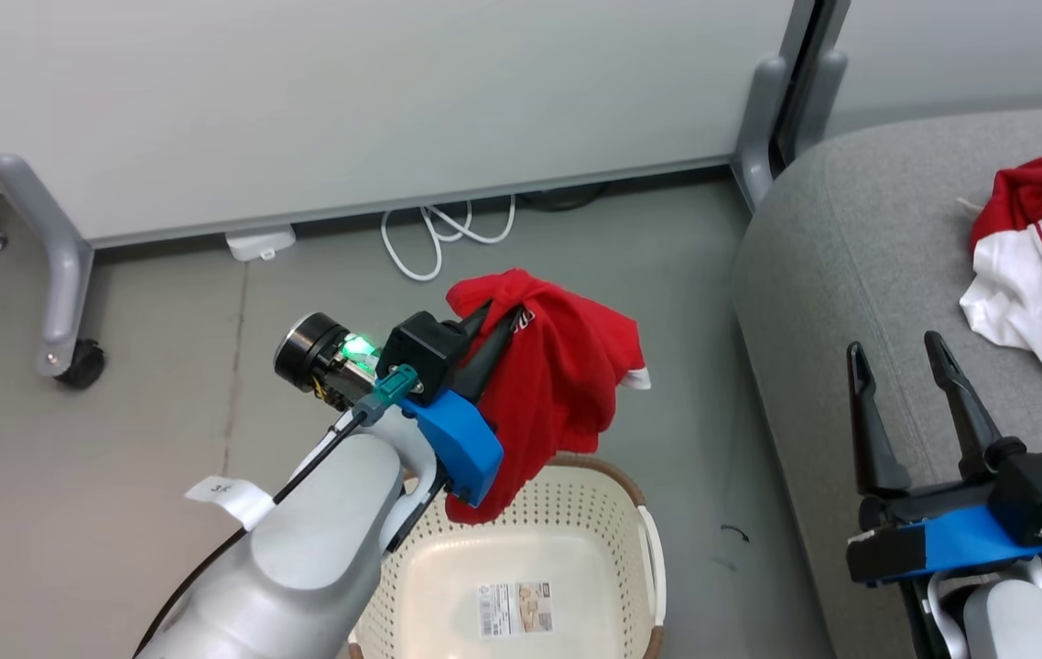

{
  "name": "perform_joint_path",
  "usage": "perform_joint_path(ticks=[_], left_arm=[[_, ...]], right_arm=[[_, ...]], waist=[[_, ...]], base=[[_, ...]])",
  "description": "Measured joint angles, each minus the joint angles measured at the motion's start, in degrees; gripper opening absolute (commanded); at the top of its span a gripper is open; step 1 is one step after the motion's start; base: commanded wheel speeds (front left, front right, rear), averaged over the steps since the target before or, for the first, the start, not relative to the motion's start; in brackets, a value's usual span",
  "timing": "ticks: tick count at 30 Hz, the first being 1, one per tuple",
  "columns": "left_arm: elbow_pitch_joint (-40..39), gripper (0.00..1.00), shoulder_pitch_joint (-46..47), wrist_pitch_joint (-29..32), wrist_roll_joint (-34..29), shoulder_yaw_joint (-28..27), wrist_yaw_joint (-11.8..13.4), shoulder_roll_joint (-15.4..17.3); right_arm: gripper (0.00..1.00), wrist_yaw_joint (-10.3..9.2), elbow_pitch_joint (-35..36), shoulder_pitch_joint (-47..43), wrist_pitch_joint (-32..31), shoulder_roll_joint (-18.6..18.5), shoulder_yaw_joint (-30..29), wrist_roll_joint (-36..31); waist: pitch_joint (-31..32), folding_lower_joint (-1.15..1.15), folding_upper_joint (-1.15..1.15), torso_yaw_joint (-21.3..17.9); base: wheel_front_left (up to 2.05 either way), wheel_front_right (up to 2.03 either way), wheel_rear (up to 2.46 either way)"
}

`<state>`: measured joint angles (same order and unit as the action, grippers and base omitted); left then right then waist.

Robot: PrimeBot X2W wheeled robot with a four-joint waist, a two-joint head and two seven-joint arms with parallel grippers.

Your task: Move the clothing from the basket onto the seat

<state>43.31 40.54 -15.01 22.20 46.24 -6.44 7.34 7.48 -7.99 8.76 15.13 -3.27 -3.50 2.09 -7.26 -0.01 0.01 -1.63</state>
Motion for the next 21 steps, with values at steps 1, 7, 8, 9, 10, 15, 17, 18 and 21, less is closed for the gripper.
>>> perform_joint_path(ticks=[1, 7, 8, 9, 10, 15, 17, 18, 21], left_arm=[[-0.98, 0.00, -0.34, 0.01, 0.02, -0.68, -0.01, -0.02], [-6.14, 0.00, -2.01, 0.01, 0.24, -3.02, -0.18, -0.33], [-6.93, 0.00, -2.22, 0.01, 0.29, -3.12, -0.21, -0.43], [-8.46, 0.00, -2.71, 0.01, 0.36, -3.02, -0.31, -0.65], [-9.34, 0.00, -2.88, 0.01, 0.44, -2.93, -0.42, -0.77], [-13.48, 0.00, -2.89, 0.00, -0.10, -1.21, -0.64, -0.96], [-15.12, 0.00, -2.89, 0.25, -0.12, -0.77, -0.65, -1.00], [-15.88, 0.00, -2.89, 0.47, -0.16, -0.53, -0.65, -1.00], [-18.22, 0.00, -2.91, 1.41, -0.25, 0.31, -0.65, -0.97]], right_arm=[[1.00, 0.00, 0.00, -0.19, 0.00, -0.01, 0.07, 0.01], [1.00, 0.00, -0.14, -1.73, 0.00, 0.01, 0.30, 0.27], [1.00, 0.00, -0.20, -2.01, -0.01, 0.02, 0.33, 0.31], [1.00, 0.00, -0.23, -2.54, 0.00, 0.03, 0.34, 0.45], [1.00, 0.00, -0.23, -2.68, 0.00, 0.04, 0.30, 0.48], [1.00, 0.00, -0.24, -3.43, 0.00, 0.09, 0.44, 0.62], [1.00, 0.00, -0.25, -3.69, -0.01, 0.10, 0.43, 0.81], [1.00, 0.00, -0.25, -3.71, 0.00, 0.11, 0.41, 0.90], [1.00, 0.00, -0.24, -3.72, 0.00, 0.13, 0.40, 1.01]], waist=[[0.50, 0.00, 0.00, 0.12], [3.29, 0.00, 0.00, 0.78], [3.71, 0.01, 0.00, 0.90], [4.44, 0.00, 0.00, 1.18], [4.72, 0.00, 0.00, 1.33], [5.51, 0.01, 0.00, 2.05], [5.55, 0.01, 0.00, 2.27], [5.55, 0.01, 0.00, 2.34], [5.36, 0.01, 0.00, 2.49]], base=[[0.00, 0.00, 0.00], [0.00, 0.00, 0.00], [0.00, 0.00, 0.00], [0.00, 0.00, 0.00], [0.00, 0.00, 0.00], [0.00, 0.00, 0.00], [0.00, 0.00, 0.00], [0.00, 0.00, 0.00], [0.00, 0.00, 0.00]])
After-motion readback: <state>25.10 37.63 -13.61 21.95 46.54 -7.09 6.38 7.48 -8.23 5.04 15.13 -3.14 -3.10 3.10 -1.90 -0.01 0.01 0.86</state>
